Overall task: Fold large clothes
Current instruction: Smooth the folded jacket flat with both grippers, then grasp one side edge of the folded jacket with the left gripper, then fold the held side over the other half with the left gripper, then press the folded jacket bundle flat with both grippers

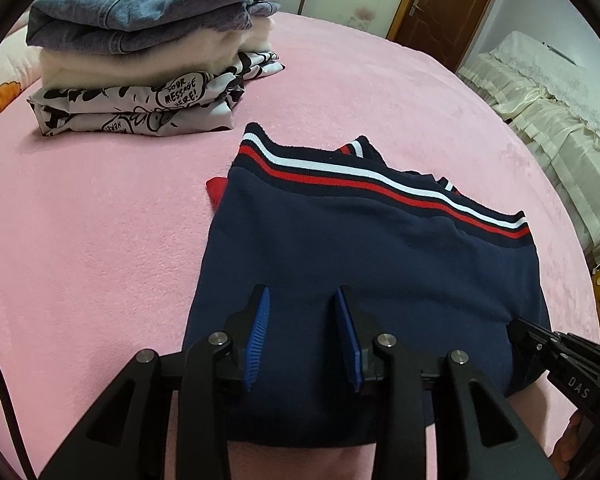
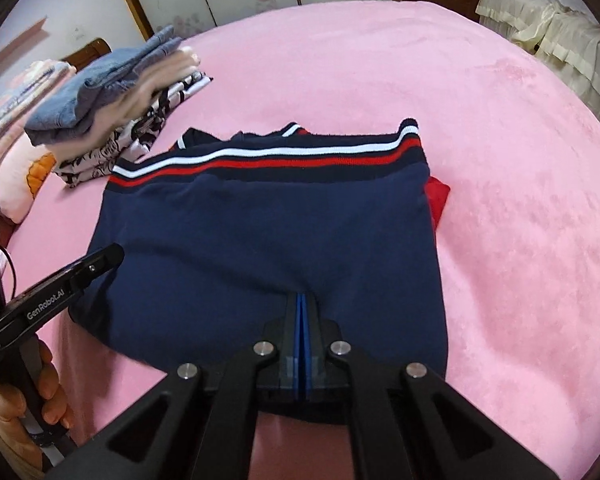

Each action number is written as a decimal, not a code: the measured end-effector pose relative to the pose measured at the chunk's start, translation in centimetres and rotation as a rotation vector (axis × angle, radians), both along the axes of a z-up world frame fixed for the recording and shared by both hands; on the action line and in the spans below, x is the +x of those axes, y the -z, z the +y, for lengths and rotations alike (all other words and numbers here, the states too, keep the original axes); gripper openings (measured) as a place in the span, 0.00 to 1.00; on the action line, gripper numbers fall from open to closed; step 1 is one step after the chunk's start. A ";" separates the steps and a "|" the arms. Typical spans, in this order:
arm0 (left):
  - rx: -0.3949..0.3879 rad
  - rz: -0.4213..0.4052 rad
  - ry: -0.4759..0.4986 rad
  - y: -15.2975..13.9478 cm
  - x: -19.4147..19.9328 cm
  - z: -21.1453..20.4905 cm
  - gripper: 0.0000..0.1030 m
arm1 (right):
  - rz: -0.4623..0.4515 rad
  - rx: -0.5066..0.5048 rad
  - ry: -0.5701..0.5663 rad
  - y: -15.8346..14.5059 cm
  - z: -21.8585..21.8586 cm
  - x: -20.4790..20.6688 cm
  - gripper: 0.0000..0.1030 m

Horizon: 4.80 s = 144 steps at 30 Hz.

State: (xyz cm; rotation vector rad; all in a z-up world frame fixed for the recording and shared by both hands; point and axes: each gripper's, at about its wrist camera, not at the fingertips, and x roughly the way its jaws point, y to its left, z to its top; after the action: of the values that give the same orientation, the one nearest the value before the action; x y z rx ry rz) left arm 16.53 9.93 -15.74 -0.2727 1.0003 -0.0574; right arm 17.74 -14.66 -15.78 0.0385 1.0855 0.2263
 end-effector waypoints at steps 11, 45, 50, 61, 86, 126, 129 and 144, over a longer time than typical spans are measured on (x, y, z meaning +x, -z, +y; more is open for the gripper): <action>0.031 -0.082 0.015 -6.8 -3.2 -0.9 0.68 | -0.015 0.000 0.030 -4.4 0.7 -1.8 0.09; -0.453 -0.049 -0.162 2.8 -8.3 3.2 0.77 | -0.330 -0.095 -0.048 -4.3 4.0 -8.0 0.49; -0.466 -0.100 -0.155 3.6 -6.5 2.6 0.77 | -0.336 -0.067 -0.070 -3.6 4.5 -7.3 0.49; -0.491 -0.147 -0.120 2.1 -1.2 1.7 0.66 | -0.306 -0.050 -0.071 -1.9 4.5 -5.4 0.34; 0.055 -0.353 0.206 -7.5 -2.9 -10.2 0.10 | -0.056 0.223 -0.045 2.3 3.6 -1.1 0.09; 0.012 -0.004 0.143 -4.7 -4.3 -9.2 0.69 | -0.151 0.247 0.060 -5.8 -8.1 -6.0 0.42; 0.011 -0.009 0.169 -4.3 -3.7 -10.0 0.69 | -0.148 0.166 0.042 -5.2 -6.4 -5.3 0.42; 0.103 -0.064 0.308 -3.9 -2.7 -15.0 0.32 | -0.008 0.293 0.145 0.8 -9.2 -5.3 0.13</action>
State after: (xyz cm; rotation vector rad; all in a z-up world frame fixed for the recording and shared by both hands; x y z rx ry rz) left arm 13.82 -5.07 -11.84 -0.0208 0.9719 -0.2923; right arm 12.39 -23.87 -16.60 0.3771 1.0300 0.2528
